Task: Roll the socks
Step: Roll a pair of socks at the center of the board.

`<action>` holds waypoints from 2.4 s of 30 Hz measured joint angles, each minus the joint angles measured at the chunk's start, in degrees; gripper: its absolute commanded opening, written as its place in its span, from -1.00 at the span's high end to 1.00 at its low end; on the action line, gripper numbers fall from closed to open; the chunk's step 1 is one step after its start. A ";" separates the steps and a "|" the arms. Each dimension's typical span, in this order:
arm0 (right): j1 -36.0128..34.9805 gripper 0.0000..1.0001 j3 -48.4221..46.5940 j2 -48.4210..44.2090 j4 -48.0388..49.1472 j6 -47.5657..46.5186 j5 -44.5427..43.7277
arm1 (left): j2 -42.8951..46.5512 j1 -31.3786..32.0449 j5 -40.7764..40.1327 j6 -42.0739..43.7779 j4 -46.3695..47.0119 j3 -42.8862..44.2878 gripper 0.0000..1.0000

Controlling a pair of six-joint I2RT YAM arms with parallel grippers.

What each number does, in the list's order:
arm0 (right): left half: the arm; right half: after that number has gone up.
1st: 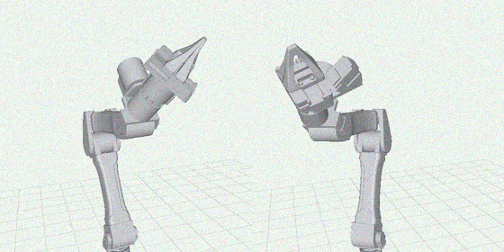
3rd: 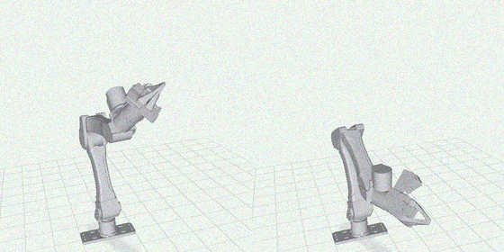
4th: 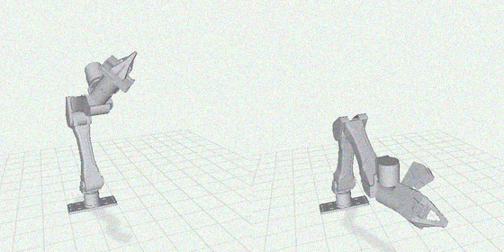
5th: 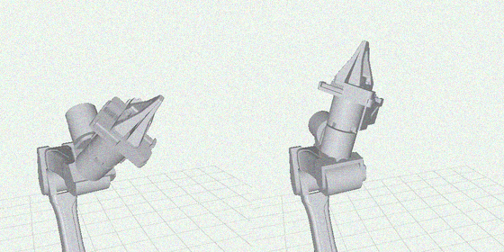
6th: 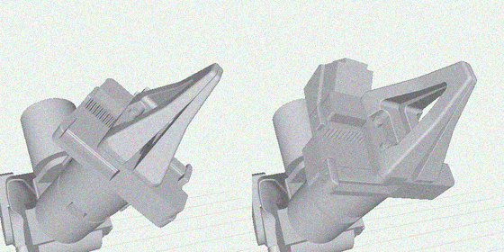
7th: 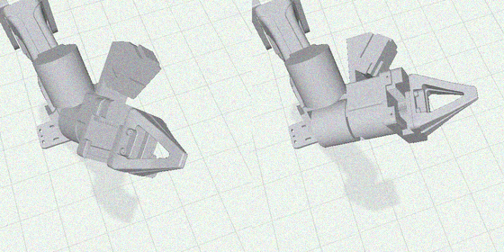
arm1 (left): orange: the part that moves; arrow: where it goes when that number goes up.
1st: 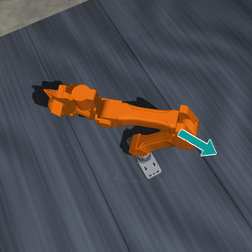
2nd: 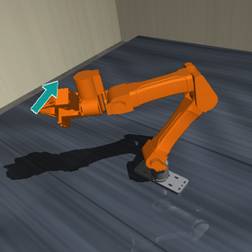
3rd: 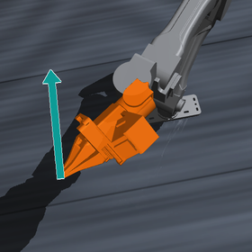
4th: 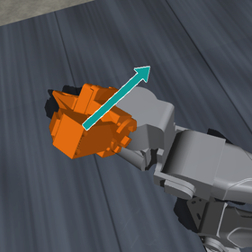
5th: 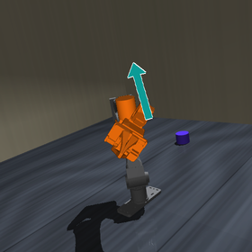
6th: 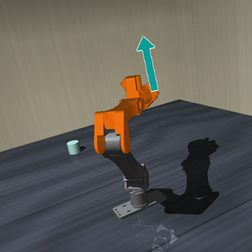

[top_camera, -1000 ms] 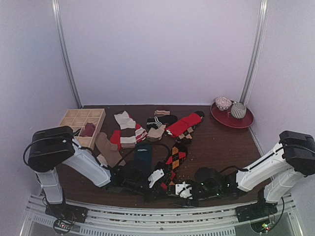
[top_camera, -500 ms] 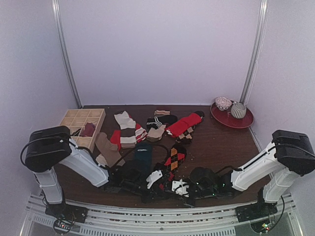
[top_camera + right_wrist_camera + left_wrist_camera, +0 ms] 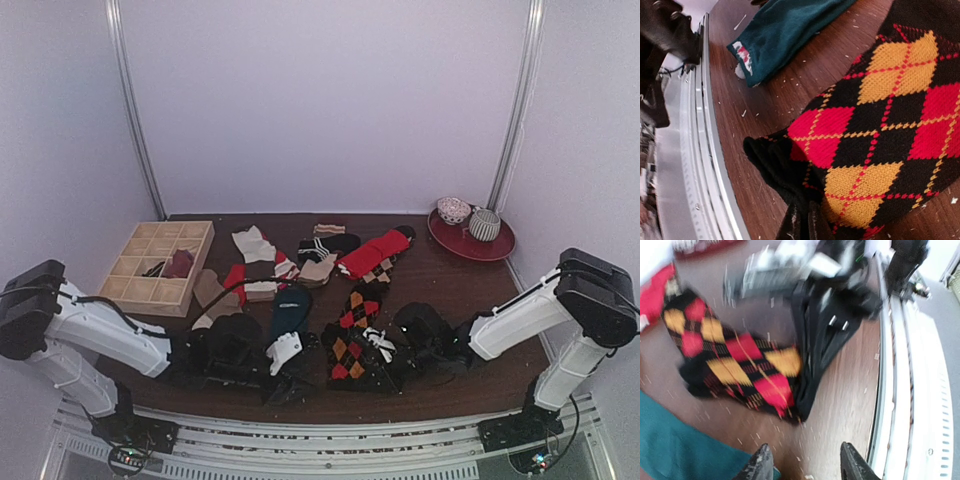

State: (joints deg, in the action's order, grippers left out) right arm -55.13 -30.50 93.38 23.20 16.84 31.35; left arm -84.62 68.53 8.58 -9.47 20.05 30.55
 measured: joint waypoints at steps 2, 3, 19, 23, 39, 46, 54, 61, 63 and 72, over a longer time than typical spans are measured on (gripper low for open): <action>1.77 0.99 0.02 1.05 0.42 5.70 4.09 | 2.10 0.46 -0.98 2.49 2.58 -0.85 0.08; 2.60 0.99 0.02 1.62 0.90 8.22 5.92 | 2.29 0.61 -1.14 3.67 4.20 -1.11 0.08; 6.36 0.99 0.09 5.66 3.41 28.70 18.56 | -19.04 0.94 3.08 11.15 17.79 6.10 0.12; 6.54 1.00 -0.35 5.97 2.23 29.42 19.89 | -21.55 0.94 4.35 11.34 19.37 7.78 0.18; 7.08 0.66 -1.25 5.92 -1.05 27.71 21.33 | -25.73 0.94 4.98 8.81 17.40 10.34 1.00; 7.17 0.35 -1.20 -1.36 -3.52 21.35 17.81 | -24.79 1.01 2.69 0.35 13.07 11.41 1.00; -0.55 0.12 5.73 -24.76 2.32 -0.79 -0.33 | -23.26 -1.18 8.07 -11.82 16.87 6.01 1.00; -15.06 0.07 11.26 -23.50 4.79 -25.90 -19.56 | -23.32 -1.49 9.75 -15.96 18.84 4.76 1.00; -18.34 0.07 11.23 -21.05 5.03 -31.85 -25.09 | -23.32 -1.49 9.81 -16.33 18.86 4.74 1.00; -23.78 0.09 6.69 -10.21 5.22 -45.07 -35.69 | -23.32 -1.60 10.16 -16.83 18.80 4.70 1.00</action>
State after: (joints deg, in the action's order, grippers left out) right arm -78.91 -23.81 83.18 28.42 -28.23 -4.34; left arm -107.94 66.94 18.74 -26.30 38.85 35.24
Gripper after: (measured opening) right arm 0.461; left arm 0.022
